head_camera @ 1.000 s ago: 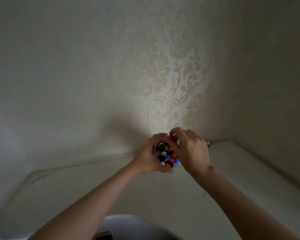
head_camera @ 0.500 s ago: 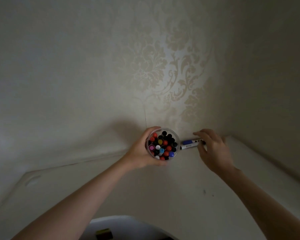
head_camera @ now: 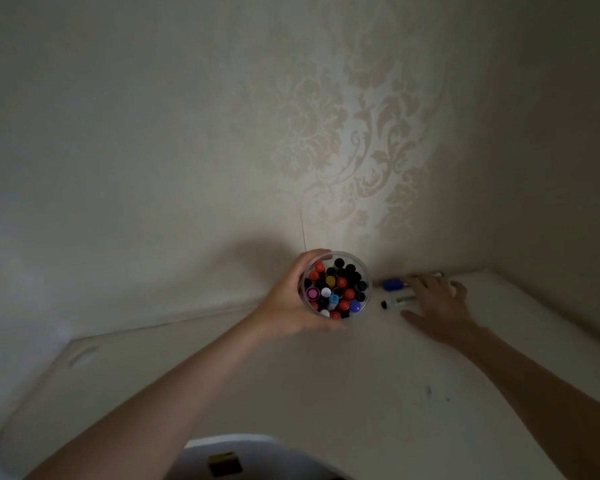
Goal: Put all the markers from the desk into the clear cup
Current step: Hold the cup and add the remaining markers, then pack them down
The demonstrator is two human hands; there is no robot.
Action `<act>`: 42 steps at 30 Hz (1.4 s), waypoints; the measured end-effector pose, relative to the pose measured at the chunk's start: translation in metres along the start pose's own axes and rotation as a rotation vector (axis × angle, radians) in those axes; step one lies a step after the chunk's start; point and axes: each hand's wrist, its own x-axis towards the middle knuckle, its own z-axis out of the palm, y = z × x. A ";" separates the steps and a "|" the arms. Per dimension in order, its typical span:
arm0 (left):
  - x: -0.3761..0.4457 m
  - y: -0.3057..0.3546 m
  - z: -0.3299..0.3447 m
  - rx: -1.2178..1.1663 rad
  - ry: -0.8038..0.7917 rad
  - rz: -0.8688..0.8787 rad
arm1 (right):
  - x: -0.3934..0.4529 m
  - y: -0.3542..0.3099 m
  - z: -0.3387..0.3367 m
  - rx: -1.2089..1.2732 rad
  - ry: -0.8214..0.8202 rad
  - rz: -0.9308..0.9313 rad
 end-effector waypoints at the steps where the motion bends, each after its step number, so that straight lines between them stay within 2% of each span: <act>1: 0.001 0.000 0.000 0.001 0.001 -0.001 | -0.002 0.008 0.000 -0.002 0.011 0.019; 4: 0.001 0.001 0.000 0.000 -0.009 -0.006 | -0.015 0.038 -0.001 0.050 -0.074 0.088; 7: -0.001 0.004 0.005 -0.014 -0.032 -0.014 | -0.039 0.049 -0.013 0.184 -0.008 0.031; 9: -0.003 0.007 0.007 -0.012 -0.050 -0.011 | -0.054 0.043 -0.029 0.326 0.109 0.004; 14: -0.006 0.007 0.009 -0.020 -0.040 -0.002 | -0.096 -0.010 -0.120 0.640 0.603 0.040; 17: -0.008 0.006 0.011 -0.021 -0.011 -0.001 | -0.116 -0.045 -0.160 0.726 0.731 -0.070; 21: -0.014 0.005 0.014 -0.002 0.013 0.018 | -0.117 -0.079 -0.159 0.725 0.668 -0.250; 25: -0.019 0.005 0.014 0.007 0.024 0.032 | -0.103 -0.101 -0.138 0.546 0.662 -0.371; 29: -0.021 0.006 0.013 -0.013 0.017 0.039 | -0.091 -0.115 -0.128 0.369 0.710 -0.372; 33: -0.020 0.007 0.011 -0.048 -0.001 0.034 | -0.079 -0.124 -0.127 0.335 0.701 -0.302; 39: -0.020 0.007 0.008 -0.050 -0.001 0.016 | -0.075 -0.140 -0.124 0.566 0.542 -0.309; 42: -0.020 0.005 0.007 -0.054 0.000 0.023 | -0.077 -0.138 -0.124 0.610 0.618 -0.338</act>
